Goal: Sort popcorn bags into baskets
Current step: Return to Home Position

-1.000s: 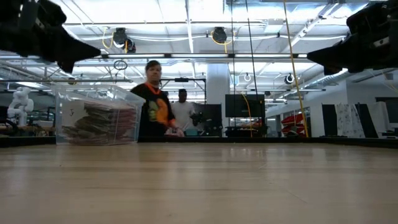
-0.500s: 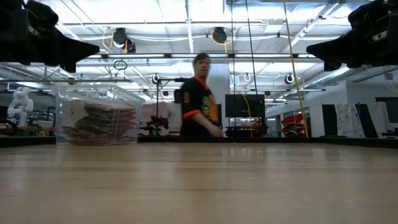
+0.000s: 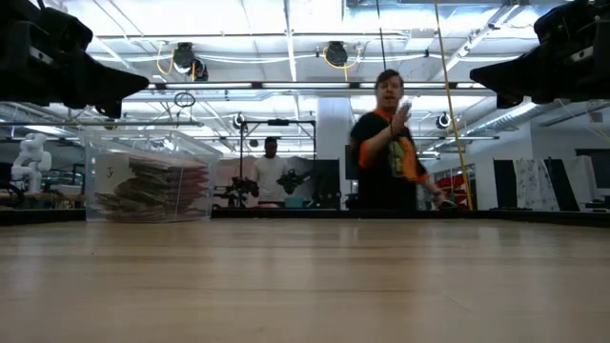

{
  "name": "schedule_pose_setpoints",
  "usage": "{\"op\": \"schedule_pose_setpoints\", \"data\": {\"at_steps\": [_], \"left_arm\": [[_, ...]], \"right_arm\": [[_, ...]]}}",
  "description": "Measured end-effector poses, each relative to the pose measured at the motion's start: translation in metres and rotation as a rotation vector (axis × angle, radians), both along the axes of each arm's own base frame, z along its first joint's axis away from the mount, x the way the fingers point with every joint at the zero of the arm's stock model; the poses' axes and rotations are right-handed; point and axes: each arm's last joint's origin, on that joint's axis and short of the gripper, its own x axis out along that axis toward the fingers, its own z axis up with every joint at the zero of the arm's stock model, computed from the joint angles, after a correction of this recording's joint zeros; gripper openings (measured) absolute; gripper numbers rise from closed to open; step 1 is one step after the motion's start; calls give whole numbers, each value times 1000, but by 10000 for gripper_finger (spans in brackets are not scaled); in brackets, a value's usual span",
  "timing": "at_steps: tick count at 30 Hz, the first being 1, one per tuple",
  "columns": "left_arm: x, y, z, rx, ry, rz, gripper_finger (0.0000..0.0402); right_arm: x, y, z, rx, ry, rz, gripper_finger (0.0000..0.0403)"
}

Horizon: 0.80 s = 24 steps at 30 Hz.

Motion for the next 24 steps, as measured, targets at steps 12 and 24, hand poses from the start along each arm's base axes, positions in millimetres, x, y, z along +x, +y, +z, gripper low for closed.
{"op": "schedule_pose_setpoints", "data": {"at_steps": [12, 24], "left_arm": [[0, 1, -1, 21, 8, 45, 3], [0, 1, 0, 25, 8, 53, 30]], "right_arm": [[0, 0, 0, 0, 0, 0, 0], [0, 0, 0, 0, 0, 0, 0]]}}
